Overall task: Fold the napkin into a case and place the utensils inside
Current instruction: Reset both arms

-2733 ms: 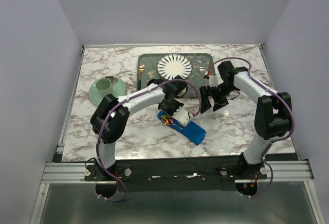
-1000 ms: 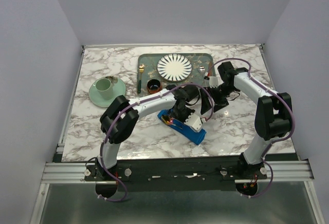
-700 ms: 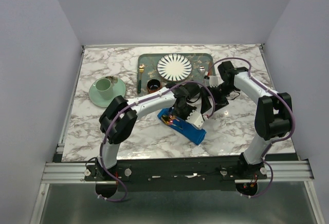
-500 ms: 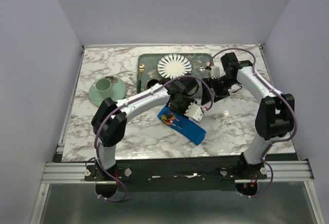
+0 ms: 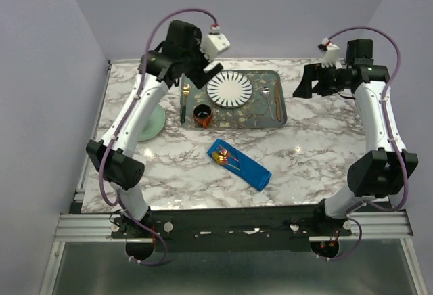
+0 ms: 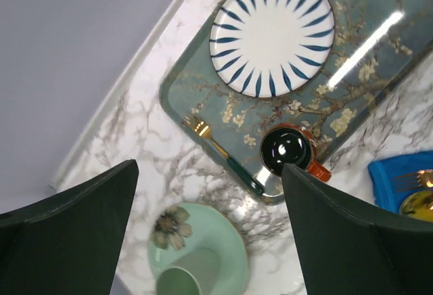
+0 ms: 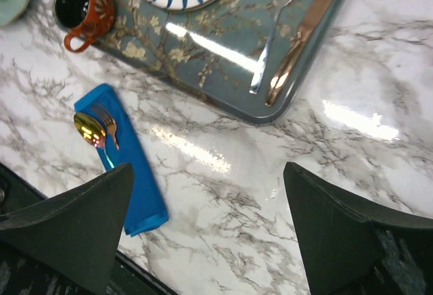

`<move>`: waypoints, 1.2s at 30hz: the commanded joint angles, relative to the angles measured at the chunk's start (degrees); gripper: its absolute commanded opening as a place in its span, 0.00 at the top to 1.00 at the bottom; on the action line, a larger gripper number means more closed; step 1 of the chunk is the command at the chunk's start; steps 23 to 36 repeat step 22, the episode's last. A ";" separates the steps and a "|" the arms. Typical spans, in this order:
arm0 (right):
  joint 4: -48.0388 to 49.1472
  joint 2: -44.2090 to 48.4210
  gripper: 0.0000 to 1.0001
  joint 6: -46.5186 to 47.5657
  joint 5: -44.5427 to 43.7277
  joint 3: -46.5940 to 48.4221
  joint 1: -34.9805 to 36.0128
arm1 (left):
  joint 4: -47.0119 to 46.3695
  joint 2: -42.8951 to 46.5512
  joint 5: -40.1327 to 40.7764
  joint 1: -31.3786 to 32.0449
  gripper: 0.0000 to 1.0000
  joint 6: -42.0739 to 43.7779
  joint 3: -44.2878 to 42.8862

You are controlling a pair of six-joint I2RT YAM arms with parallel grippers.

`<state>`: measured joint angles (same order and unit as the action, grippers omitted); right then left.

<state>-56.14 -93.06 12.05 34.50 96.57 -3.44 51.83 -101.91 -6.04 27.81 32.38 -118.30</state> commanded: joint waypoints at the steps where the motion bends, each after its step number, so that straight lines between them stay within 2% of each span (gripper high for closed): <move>1: 2.87 6.56 0.00 -1.51 1.02 -4.98 -4.73 | 2.22 4.78 -7.88 -13.00 0.01 -28.04 4.55; 3: 3.75 8.41 0.00 -1.42 -0.04 -11.21 -5.69 | 1.96 8.45 -9.86 -15.94 0.01 -29.92 10.94; 9: 6.83 17.11 0.00 -1.77 -2.68 -28.86 -5.96 | 1.60 18.74 -4.42 -17.27 0.01 -28.95 29.57; 15: 9.91 25.20 0.00 -2.82 -3.47 -38.21 -6.05 | -1.56 25.34 -1.79 -17.18 0.01 -31.41 44.80; 22: 10.87 31.61 0.00 -3.27 -4.35 -44.27 -5.96 | -5.77 29.22 0.50 -17.27 0.01 -32.12 50.45; 36: 10.87 31.61 0.00 -3.27 -4.35 -44.27 -5.96 | -5.77 29.22 0.50 -17.27 0.01 -32.12 50.45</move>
